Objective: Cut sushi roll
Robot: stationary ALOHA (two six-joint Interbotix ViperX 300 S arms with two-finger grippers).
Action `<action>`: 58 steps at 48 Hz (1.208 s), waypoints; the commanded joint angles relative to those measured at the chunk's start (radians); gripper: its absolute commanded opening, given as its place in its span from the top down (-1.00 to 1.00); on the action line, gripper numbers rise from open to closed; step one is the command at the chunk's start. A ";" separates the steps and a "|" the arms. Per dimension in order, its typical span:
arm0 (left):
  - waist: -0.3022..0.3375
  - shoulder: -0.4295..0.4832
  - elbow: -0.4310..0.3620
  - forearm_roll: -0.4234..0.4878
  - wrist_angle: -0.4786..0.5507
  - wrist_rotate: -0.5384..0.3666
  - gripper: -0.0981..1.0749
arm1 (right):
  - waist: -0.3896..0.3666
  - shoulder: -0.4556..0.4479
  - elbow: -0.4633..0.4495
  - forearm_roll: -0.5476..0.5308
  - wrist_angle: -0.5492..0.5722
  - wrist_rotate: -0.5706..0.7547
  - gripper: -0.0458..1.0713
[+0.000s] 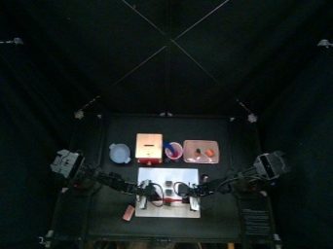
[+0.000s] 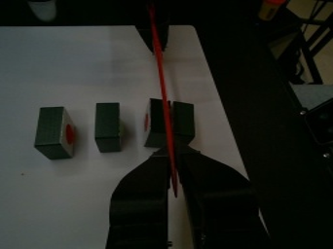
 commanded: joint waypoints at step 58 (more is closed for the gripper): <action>-0.029 0.048 -0.025 -0.092 -0.005 0.008 -0.03 | 0.034 0.049 -0.075 0.017 -0.005 -0.006 0.41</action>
